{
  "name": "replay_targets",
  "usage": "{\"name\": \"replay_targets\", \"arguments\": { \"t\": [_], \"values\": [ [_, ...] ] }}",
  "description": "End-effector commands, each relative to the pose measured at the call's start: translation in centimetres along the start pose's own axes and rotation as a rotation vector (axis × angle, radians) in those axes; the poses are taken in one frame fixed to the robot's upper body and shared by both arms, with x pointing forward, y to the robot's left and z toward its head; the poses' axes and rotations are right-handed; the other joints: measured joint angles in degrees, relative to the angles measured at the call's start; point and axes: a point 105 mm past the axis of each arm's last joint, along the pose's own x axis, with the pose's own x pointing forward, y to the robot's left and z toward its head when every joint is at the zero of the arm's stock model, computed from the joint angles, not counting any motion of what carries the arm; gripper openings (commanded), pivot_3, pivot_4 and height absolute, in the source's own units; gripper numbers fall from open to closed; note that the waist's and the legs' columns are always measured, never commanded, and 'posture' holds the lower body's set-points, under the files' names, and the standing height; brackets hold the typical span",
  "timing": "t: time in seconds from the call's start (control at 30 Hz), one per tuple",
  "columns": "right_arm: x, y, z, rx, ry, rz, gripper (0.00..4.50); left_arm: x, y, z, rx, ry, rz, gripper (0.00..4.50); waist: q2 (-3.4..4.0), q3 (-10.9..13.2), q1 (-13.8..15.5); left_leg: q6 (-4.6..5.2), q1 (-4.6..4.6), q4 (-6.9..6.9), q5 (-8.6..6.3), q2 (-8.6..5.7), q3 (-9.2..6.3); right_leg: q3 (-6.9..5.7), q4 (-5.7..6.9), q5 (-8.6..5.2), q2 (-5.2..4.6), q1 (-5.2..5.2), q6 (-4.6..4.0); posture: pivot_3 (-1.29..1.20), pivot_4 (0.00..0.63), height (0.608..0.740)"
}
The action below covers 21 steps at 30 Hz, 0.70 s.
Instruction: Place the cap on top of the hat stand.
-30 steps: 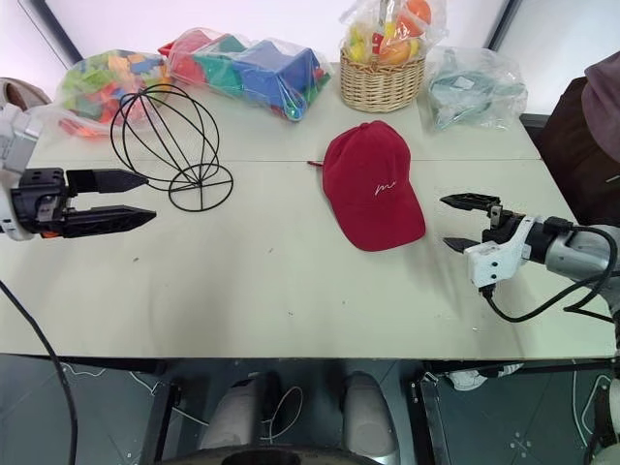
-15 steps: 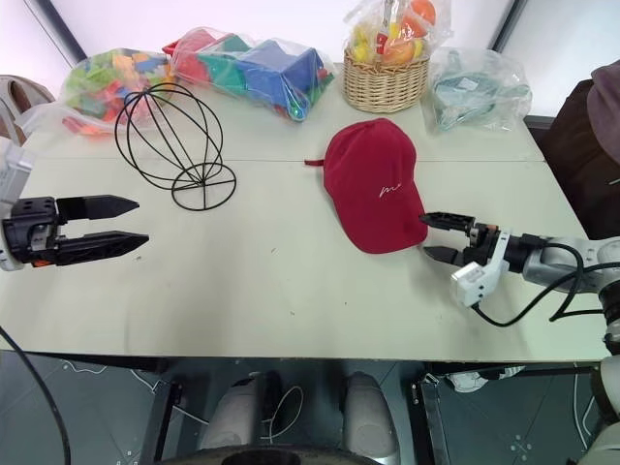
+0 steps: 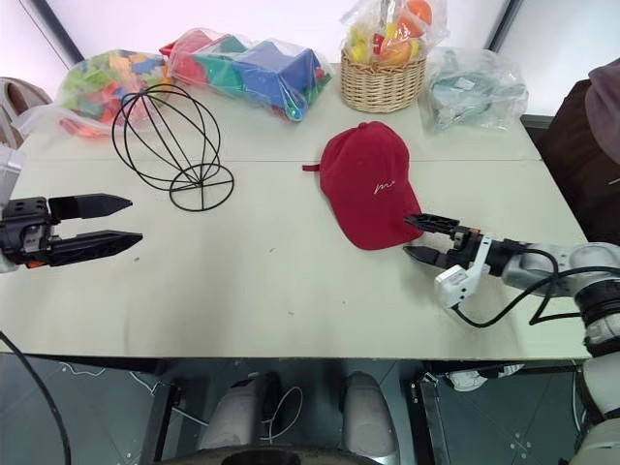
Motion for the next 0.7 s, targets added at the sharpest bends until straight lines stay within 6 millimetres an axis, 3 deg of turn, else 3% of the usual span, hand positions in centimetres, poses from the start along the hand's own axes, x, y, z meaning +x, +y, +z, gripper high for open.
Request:
{"name": "replay_targets", "arguments": {
  "t": [0.03, 0.4, 0.57, 0.7],
  "values": [
    [0.8, 0.2, 0.0, -0.005, 0.018, -0.052, 4.46, -0.1, 0.0, 0.7, 0.039, -0.021, -0.005, 4.50, -0.09, -0.1, -0.1, 0.00, 0.00, 0.00, 0.00, 0.00, 0.00, 0.00, 0.00, 0.00, 0.00, 0.00, 0.00, 0.00, 0.150, 0.740],
    [4.0, 2.4, 0.3, -0.046, 0.044, -0.121, 4.46, -0.7, 0.1, 0.6, 0.040, -0.033, 0.022, 4.50, -1.16, -0.5, -2.4, 0.02, 1.02, -0.18, -0.02, 0.21, -0.12, 0.10, -0.01, -0.01, 0.28, 0.84, -0.15, 0.00, 0.150, 0.740],
    [5.0, 2.3, 0.5, -0.045, 0.024, -0.130, 2.30, -1.1, 0.0, 0.7, 0.040, -0.041, 0.037, 4.50, -1.73, -0.8, -3.1, 0.02, 1.02, -0.22, -0.02, 0.35, -0.36, 0.10, -0.01, 0.00, 0.40, 0.84, -0.27, 0.00, 0.150, 0.740],
    [5.3, 1.8, 0.6, -0.051, -0.004, -0.140, 0.27, -1.2, 0.1, 0.5, 0.035, -0.047, 0.053, 4.50, -1.82, -0.9, -3.1, 0.06, 1.02, -0.21, -0.05, 0.52, -0.41, 0.11, -0.02, 0.02, 0.58, 0.83, -0.38, 0.00, 0.150, 0.740]
  ]
}}
